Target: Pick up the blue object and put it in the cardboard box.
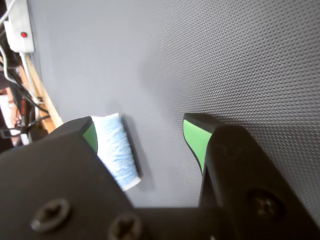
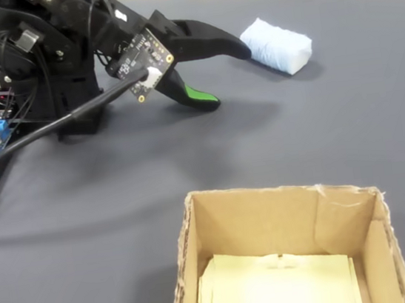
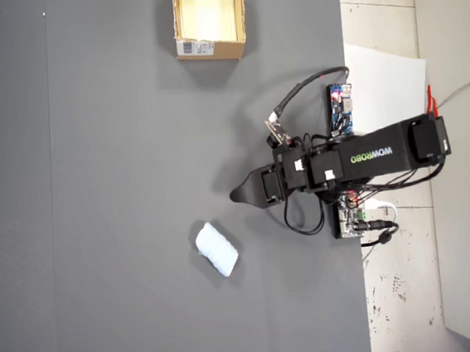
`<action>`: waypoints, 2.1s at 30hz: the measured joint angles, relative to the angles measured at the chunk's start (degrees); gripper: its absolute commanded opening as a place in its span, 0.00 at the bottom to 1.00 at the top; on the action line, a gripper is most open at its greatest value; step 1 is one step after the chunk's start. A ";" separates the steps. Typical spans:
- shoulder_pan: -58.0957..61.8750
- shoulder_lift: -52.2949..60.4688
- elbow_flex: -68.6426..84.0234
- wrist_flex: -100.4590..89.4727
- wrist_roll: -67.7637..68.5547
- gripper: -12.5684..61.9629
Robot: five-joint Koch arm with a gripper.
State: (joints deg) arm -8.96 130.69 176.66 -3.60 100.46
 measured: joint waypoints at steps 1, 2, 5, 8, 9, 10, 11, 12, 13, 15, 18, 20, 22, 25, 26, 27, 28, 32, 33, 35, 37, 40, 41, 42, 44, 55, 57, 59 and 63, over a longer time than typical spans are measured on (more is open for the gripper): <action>-0.26 0.00 0.00 0.00 1.05 0.62; -0.53 0.00 0.00 0.00 1.67 0.62; -0.97 0.00 0.00 0.00 3.08 0.62; -0.97 0.00 0.00 0.00 3.16 0.62; -0.97 0.00 0.00 0.00 3.16 0.62; -0.97 0.00 0.00 0.00 3.16 0.62; -0.97 0.00 0.00 0.00 3.16 0.62; -0.97 0.00 0.00 0.00 3.16 0.62; -0.97 0.00 0.00 0.00 3.16 0.62; -0.97 0.00 0.00 0.00 3.16 0.62; -0.97 0.00 0.00 0.00 3.16 0.61; -0.97 0.00 0.00 0.00 3.16 0.61; -1.05 0.00 -0.09 0.00 3.16 0.61; -1.41 0.00 -1.76 0.97 3.25 0.61; -1.49 0.00 -1.93 1.41 3.34 0.61; -1.93 0.00 -2.72 2.90 3.52 0.61; -2.46 0.00 -3.87 4.75 3.60 0.61; -4.75 0.00 -7.38 12.22 3.60 0.61; -5.27 0.00 -8.09 13.62 3.60 0.61; -6.33 0.00 -9.49 16.26 3.60 0.61; -6.94 -0.09 -11.95 21.36 3.52 0.61; -7.03 -0.35 -13.71 24.87 3.52 0.61; -7.03 -0.79 -14.94 27.07 3.52 0.61; -7.03 -0.88 -15.21 27.51 3.52 0.61; -7.73 -2.29 -17.05 29.97 3.52 0.61; -13.10 -15.56 -33.31 33.75 3.43 0.61; -14.77 -19.69 -36.91 34.80 3.43 0.61; -15.91 -22.50 -40.43 36.65 3.43 0.61; -17.93 -27.86 -50.54 39.73 3.87 0.61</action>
State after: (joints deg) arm -26.89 102.83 126.12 36.12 104.33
